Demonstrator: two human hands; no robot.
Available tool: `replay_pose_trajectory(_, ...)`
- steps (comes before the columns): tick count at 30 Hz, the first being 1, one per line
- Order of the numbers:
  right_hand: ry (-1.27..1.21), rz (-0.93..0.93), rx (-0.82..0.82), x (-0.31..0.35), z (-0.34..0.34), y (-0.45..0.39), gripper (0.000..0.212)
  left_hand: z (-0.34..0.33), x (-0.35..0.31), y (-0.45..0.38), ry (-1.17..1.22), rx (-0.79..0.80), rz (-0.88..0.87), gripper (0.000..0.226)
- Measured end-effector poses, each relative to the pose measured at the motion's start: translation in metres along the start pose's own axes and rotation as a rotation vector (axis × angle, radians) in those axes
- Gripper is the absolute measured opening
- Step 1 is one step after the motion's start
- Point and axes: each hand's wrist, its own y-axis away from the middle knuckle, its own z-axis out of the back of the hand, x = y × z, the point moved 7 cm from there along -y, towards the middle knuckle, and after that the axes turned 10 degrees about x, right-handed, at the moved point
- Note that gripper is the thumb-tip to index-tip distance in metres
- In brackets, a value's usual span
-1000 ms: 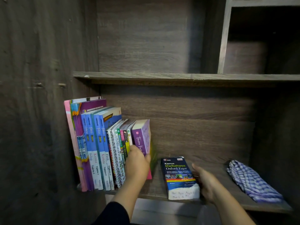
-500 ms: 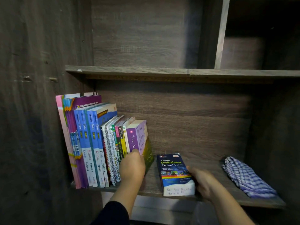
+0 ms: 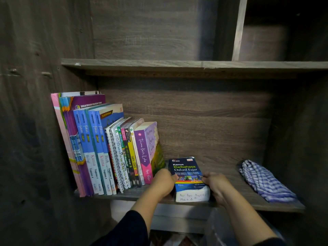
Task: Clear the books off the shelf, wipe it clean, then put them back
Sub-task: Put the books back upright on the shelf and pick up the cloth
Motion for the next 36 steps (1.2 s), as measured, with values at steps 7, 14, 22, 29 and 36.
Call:
replay_pose_trajectory(7,-0.253,0.219,0.136,0.020,0.004,0.010,0.035,0.012,-0.017,0.016,0.540,0.080,-0.072,0.053)
replay_pose_trajectory(14,-0.193,0.299,0.156,0.040,-0.016,0.012,0.033,0.065,-0.054,0.022,0.208,-0.224,-0.418,0.110)
replay_pose_trajectory(22,-0.187,0.171,0.186,0.022,-0.030,0.012,0.028,0.051,-0.052,0.042,-0.699,-0.559,-0.253,0.078)
replay_pose_trajectory(29,-0.099,0.196,0.173,0.025,-0.025,0.012,0.028,0.049,-0.046,0.037,-0.938,-0.589,-0.314,0.077)
replay_pose_trajectory(36,-0.092,0.186,0.166,0.025,-0.023,0.013,0.029,0.030,-0.029,0.019,-1.034,-0.202,-0.274,0.054)
